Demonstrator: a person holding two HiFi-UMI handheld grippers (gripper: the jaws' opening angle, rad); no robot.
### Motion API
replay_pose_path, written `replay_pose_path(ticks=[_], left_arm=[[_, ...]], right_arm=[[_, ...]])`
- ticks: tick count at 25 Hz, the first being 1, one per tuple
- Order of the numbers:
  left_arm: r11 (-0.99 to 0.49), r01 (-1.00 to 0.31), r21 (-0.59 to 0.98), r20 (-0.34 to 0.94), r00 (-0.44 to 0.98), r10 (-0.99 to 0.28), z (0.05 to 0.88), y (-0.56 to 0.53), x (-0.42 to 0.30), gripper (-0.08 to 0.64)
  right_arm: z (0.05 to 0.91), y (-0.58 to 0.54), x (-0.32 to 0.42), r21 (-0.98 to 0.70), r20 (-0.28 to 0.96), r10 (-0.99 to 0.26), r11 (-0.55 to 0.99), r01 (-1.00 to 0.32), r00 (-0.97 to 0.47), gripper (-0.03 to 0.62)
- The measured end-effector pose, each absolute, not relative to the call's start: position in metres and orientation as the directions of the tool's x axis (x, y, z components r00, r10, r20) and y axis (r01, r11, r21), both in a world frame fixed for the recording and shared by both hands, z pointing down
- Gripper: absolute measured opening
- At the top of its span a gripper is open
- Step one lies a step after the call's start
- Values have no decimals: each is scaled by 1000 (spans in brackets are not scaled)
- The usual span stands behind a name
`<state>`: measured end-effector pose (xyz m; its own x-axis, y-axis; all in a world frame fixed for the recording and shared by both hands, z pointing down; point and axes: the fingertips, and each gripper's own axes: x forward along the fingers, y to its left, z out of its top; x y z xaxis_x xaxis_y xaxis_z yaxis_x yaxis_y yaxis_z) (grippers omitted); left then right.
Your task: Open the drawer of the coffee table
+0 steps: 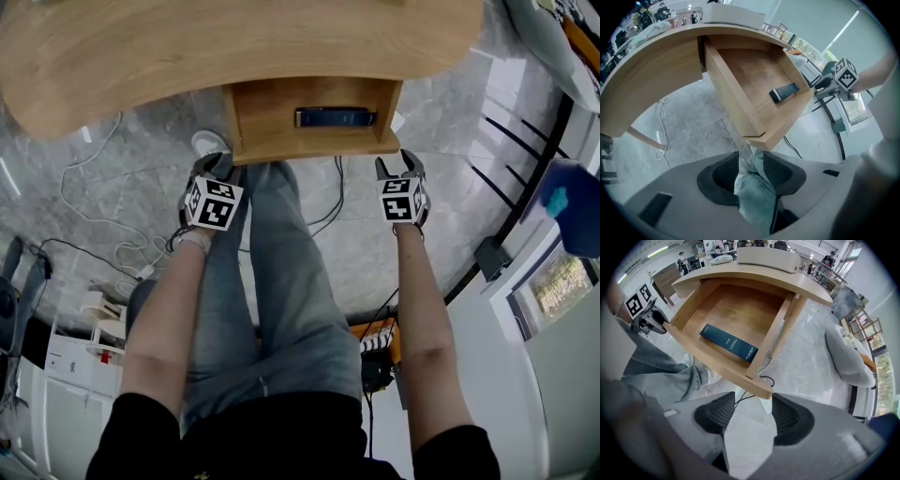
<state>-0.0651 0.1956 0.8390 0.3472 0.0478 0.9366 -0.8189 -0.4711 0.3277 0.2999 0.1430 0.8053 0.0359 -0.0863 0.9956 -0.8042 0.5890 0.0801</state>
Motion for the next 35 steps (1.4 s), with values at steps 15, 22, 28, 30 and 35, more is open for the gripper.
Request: replay_pose_path(ticks=[15, 22, 28, 30, 35], left_arm=[[-446, -806, 389, 855, 496, -152, 716, 139, -115, 18], [-405, -833, 378, 795, 516, -318, 623, 101, -152, 15], [-359, -864, 354, 725, 496, -478, 532, 69, -185, 15], [-344, -867, 361, 700, 496, -514, 502, 61, -192, 15], [-349, -867, 356, 638, 498, -587, 426, 48, -203, 15]], right_arm=[[684, 94, 158, 27, 935, -307, 562, -827, -178, 0], [604, 54, 86, -25, 869, -388, 584, -812, -306, -2], [520, 33, 42, -47, 806, -447, 606, -794, -389, -2], [491, 28, 29, -53, 782, -464, 616, -786, -416, -2], [415, 19, -1, -78, 717, -493, 647, -759, -494, -2]])
